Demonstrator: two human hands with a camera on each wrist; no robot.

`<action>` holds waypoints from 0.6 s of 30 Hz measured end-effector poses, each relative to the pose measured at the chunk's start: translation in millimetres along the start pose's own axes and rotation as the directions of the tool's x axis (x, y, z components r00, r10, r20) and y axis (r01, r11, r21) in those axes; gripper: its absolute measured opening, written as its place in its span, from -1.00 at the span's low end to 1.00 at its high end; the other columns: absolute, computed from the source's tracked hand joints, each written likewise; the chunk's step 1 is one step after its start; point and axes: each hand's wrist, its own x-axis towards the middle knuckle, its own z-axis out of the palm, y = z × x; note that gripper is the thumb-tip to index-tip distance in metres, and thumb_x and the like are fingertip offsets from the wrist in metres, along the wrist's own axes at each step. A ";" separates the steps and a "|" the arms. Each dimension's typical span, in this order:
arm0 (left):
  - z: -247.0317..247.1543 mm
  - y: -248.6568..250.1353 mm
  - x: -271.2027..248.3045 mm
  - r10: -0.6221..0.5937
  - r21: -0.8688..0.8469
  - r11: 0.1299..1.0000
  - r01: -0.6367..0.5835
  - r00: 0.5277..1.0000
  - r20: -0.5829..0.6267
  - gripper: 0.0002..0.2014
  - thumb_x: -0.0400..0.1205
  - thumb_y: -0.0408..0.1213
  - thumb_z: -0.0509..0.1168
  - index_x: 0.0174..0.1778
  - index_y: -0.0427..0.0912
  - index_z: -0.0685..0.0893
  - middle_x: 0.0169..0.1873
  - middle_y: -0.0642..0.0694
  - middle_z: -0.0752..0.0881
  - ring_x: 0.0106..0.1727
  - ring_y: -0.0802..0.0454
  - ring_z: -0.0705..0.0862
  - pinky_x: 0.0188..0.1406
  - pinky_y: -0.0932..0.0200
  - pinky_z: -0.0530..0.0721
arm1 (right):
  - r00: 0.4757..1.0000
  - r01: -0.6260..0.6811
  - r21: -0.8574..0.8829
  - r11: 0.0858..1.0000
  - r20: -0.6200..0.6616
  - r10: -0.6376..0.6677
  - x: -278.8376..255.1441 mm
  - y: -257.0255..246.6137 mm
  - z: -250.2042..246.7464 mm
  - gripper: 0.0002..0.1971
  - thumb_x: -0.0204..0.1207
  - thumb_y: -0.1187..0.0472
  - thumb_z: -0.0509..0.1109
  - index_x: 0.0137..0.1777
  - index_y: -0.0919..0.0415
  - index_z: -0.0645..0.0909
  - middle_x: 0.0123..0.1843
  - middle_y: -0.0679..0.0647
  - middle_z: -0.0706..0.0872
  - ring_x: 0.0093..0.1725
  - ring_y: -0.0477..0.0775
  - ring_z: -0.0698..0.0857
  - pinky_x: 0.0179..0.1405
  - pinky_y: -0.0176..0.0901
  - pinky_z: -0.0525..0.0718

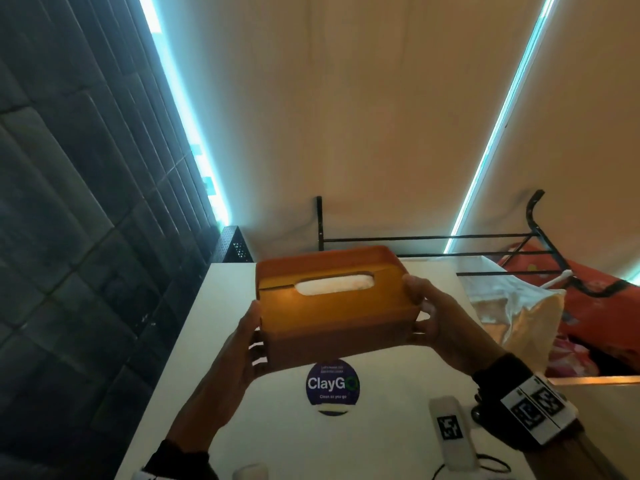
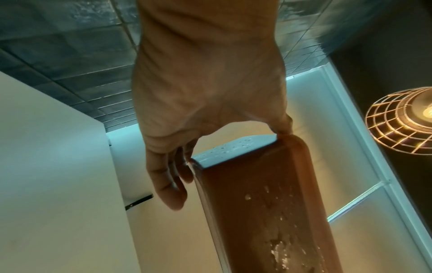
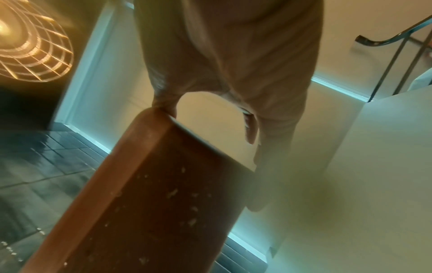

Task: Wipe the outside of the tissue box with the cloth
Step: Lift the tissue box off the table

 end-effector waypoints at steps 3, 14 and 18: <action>0.5 11.3 -12.6 0.116 0.029 0.993 -0.116 0.993 0.003 0.23 -0.20 0.67 0.35 0.40 0.11 0.41 0.34 -0.13 0.65 0.26 -0.16 0.72 -0.04 0.01 0.82 | 1.000 0.019 -0.012 1.000 0.005 -0.019 -15.2 -18.3 6.5 -0.61 0.42 -0.24 0.38 0.21 -0.21 0.51 0.34 0.10 0.60 0.20 0.33 0.71 -0.05 0.18 0.82; -2.6 49.8 -55.3 0.380 0.433 0.797 -0.420 0.907 0.181 0.29 -0.11 0.45 0.57 0.53 0.52 0.01 0.54 0.39 0.29 0.56 0.27 0.36 0.45 0.01 0.51 | 0.998 -0.037 0.097 0.995 0.059 0.031 -59.9 -48.9 10.5 -0.59 0.50 -0.20 0.40 0.33 -0.28 0.45 0.40 0.22 0.54 0.20 0.49 0.74 0.11 0.53 0.69; -3.0 55.1 -71.0 0.426 0.517 0.715 -0.471 0.880 0.212 0.34 -0.08 0.40 0.60 0.52 0.68 -0.15 0.51 0.67 0.17 0.55 0.50 0.27 0.39 0.23 0.50 | 0.996 -0.051 0.114 0.992 0.083 0.042 -71.0 -53.5 11.0 -0.74 0.57 -0.17 0.33 0.24 -0.30 0.49 0.39 0.24 0.56 0.11 0.51 0.78 0.15 0.62 0.62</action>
